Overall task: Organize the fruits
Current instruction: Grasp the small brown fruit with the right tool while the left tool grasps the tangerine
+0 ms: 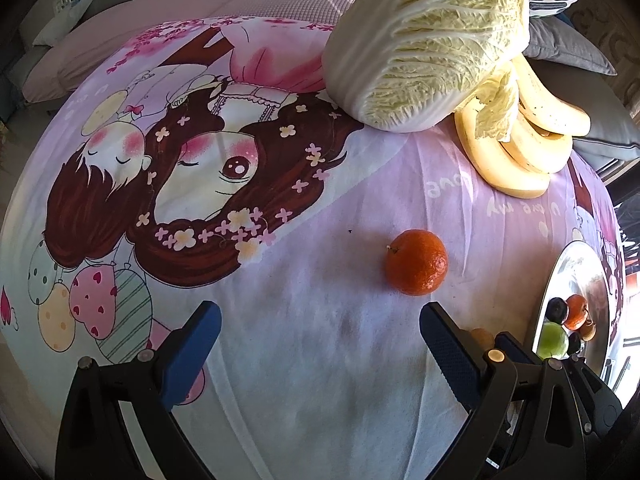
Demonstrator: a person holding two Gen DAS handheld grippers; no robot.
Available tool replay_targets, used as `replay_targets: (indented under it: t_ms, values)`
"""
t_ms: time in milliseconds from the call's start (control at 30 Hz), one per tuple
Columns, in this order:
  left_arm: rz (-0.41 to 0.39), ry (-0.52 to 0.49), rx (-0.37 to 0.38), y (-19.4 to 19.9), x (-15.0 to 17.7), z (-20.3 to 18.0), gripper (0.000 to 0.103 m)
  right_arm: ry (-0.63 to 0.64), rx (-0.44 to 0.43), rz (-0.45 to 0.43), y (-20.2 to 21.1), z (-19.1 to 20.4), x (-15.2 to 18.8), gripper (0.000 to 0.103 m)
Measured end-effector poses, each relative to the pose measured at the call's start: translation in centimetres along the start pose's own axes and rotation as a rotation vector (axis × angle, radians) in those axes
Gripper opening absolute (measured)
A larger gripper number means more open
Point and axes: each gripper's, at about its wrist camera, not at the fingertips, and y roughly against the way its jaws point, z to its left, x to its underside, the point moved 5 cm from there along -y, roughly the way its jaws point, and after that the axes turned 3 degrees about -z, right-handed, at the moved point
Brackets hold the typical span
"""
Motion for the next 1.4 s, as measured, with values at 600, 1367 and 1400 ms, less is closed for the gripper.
replay_targets:
  t_ms: [600, 1367, 1400]
  values:
    - [0.013, 0.036, 0.073, -0.7, -0.4, -0.5, 0.099, 0.000, 0.027, -0.014, 0.0, -0.7, -0.4, 0.023]
    - [0.035, 0.040, 0.211, -3.7, -2.8, -4.6, 0.069, -0.072, 0.005, -0.073, 0.8, -2.0, -1.6, 0.023]
    - [0.033, 0.039, 0.216, -3.8, -2.9, -4.8, 0.067, -0.073, 0.006, -0.073, 0.8, -2.0, -1.5, 0.023]
